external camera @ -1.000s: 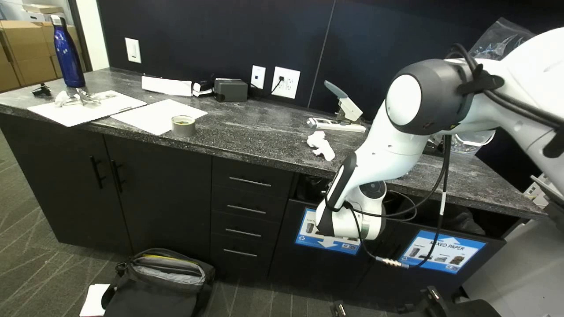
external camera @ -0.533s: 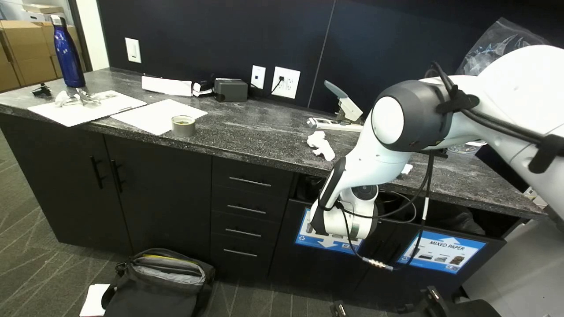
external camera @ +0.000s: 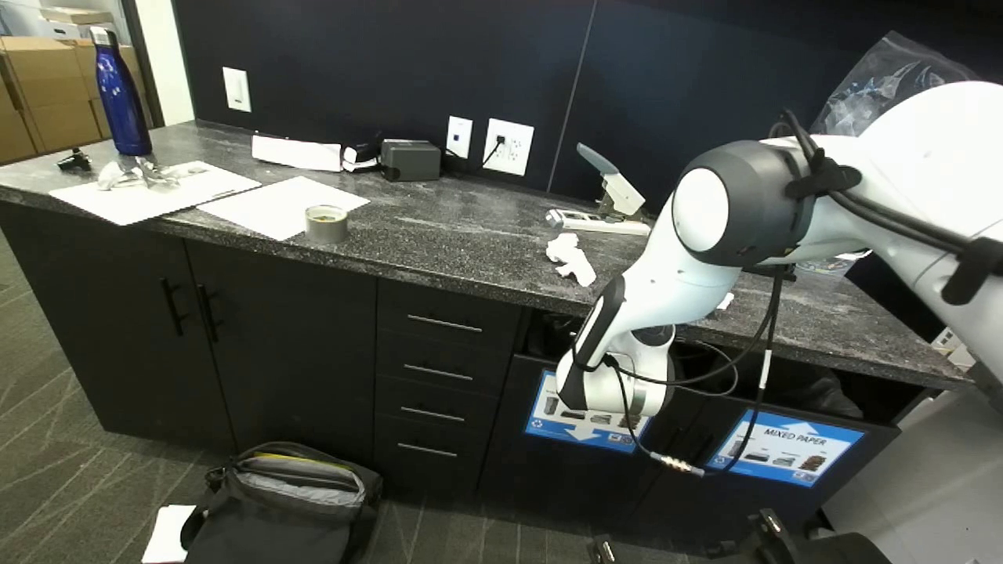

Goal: Remove all the paper trash from the table and put them in the bin on the left

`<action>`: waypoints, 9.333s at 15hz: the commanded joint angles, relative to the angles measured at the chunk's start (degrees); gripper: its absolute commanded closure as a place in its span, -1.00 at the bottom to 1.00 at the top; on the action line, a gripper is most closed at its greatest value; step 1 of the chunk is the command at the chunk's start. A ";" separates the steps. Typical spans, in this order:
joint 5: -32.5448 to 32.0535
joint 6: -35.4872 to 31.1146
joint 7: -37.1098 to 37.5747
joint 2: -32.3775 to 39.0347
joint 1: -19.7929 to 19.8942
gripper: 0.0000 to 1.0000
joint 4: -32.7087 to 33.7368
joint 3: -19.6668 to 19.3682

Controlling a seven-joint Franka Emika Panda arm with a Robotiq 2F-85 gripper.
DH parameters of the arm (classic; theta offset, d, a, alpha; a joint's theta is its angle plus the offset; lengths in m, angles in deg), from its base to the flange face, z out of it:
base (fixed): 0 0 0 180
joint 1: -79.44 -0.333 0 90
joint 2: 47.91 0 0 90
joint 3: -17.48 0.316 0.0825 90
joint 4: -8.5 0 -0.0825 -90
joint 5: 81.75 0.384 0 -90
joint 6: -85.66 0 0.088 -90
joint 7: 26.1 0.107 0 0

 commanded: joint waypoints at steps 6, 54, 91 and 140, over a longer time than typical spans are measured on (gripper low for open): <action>-3.64 4.94 0.55 -15.09 0.93 -1.00 -16.13 -0.18; -27.05 76.26 -34.34 -31.74 24.80 -1.00 8.94 5.76; -28.75 27.95 24.53 -40.00 -14.58 0.74 -33.68 -21.87; -10.98 -11.27 19.43 -1.35 16.82 0.74 -5.27 11.35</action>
